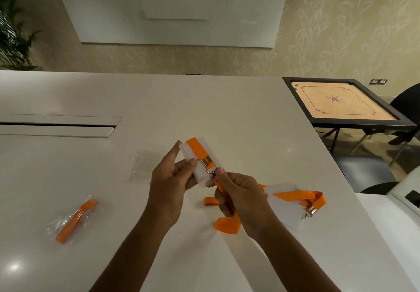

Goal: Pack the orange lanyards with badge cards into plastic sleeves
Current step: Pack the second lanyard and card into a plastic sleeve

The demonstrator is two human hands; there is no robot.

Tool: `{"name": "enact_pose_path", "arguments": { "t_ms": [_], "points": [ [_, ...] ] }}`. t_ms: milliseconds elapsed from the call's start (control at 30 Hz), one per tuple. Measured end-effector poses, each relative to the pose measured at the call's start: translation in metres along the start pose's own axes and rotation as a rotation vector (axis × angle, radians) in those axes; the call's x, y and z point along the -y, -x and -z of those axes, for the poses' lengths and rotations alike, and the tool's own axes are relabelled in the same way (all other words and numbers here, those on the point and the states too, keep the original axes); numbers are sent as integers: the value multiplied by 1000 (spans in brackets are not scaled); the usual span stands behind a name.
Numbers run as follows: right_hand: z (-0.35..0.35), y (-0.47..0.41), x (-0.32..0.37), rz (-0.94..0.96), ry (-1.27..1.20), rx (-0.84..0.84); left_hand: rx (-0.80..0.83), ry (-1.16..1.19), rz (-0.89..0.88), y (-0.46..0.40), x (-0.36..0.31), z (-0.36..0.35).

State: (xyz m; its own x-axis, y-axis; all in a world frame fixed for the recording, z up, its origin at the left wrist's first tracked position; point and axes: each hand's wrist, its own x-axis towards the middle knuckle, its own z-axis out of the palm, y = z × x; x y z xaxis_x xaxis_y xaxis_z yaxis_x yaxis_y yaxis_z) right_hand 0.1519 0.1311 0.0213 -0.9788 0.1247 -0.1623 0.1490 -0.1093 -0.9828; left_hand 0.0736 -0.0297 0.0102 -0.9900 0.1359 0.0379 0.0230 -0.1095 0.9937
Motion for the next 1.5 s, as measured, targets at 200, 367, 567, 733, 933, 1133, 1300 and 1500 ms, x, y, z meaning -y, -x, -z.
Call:
{"name": "enact_pose_path", "arguments": {
  "t_ms": [200, 367, 567, 733, 933, 1133, 1300, 1500],
  "points": [
    [0, 4, 2, -65, 65, 10, -108, -115, -121, 1, -3, -1],
    [1, 7, 7, -38, 70, 20, -146, -479, -385, 5, -3, -1],
    [1, 9, 15, -41, -11, 56, 26, -600, -667, 16, -2, -4],
    [5, 8, 16, -85, -70, 84, 180, -641, -733, 18, 4, 2],
    [4, 9, 12, -81, -103, 71, 280, -773, -864, 17, 14, 8],
    [0, 13, 9, 5, -130, 73, 242, -721, -890, 19, 7, 7],
    [-2, 17, 7, 58, -56, 68, -55, -554, -591, 27, 0, 5],
    [-6, 20, 7, 100, 115, 82, 10, -110, -158, 31, -4, 7]
  ]
}}
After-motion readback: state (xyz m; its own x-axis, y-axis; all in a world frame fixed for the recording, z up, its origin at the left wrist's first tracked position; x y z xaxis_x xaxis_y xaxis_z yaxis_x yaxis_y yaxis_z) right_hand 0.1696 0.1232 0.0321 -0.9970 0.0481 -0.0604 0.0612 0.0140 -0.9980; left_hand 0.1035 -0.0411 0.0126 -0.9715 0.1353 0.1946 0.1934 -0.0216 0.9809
